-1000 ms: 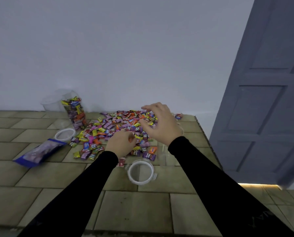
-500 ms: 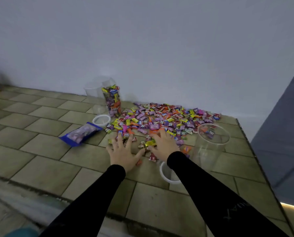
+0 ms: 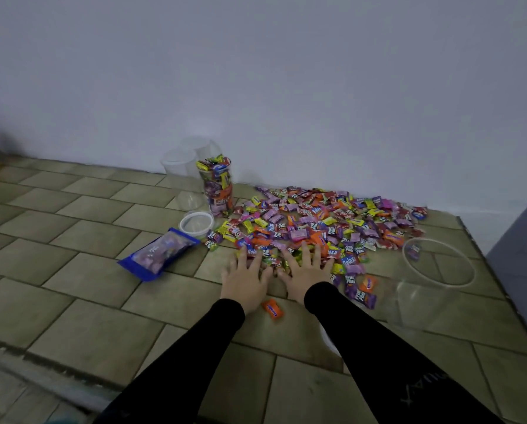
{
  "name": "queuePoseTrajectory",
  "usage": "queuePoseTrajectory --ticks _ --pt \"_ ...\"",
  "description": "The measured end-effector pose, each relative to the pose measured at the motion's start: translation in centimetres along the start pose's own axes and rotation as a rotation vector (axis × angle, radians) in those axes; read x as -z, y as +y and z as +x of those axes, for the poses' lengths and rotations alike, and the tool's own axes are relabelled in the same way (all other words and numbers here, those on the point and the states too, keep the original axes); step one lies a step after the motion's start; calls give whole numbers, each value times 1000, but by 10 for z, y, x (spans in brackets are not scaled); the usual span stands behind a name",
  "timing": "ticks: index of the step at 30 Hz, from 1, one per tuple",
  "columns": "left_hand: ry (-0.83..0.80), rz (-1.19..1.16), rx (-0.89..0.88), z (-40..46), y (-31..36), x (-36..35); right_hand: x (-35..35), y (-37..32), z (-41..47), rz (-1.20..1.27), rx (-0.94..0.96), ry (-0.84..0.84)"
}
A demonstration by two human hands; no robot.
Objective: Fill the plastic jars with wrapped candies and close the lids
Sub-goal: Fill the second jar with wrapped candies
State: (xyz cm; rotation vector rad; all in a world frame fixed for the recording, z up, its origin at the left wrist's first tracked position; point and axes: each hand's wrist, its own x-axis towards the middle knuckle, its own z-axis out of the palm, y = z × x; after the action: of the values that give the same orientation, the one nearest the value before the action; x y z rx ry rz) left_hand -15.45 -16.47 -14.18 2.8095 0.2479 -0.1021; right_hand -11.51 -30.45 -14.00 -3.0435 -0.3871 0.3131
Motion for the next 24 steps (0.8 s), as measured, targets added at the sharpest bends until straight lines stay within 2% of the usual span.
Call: queuePoseTrajectory --ticks 3,5,9,14,18,24 --pt "104 -36 -30 13 -6 8 8 -9 10 0 67 145" --pt "187 -20 14 21 -12 14 17 -18 21 -6 118 199" --pt "190 20 148 42 -22 25 38 -37 53 -28 195 192" --pt "121 46 44 73 -40 32 55 -57 100 -61 280 142" --pt "97 43 51 85 -45 30 52 -71 136 -104 296 121" --pt "163 87 4 100 -58 27 40 -83 180 -59 342 107"
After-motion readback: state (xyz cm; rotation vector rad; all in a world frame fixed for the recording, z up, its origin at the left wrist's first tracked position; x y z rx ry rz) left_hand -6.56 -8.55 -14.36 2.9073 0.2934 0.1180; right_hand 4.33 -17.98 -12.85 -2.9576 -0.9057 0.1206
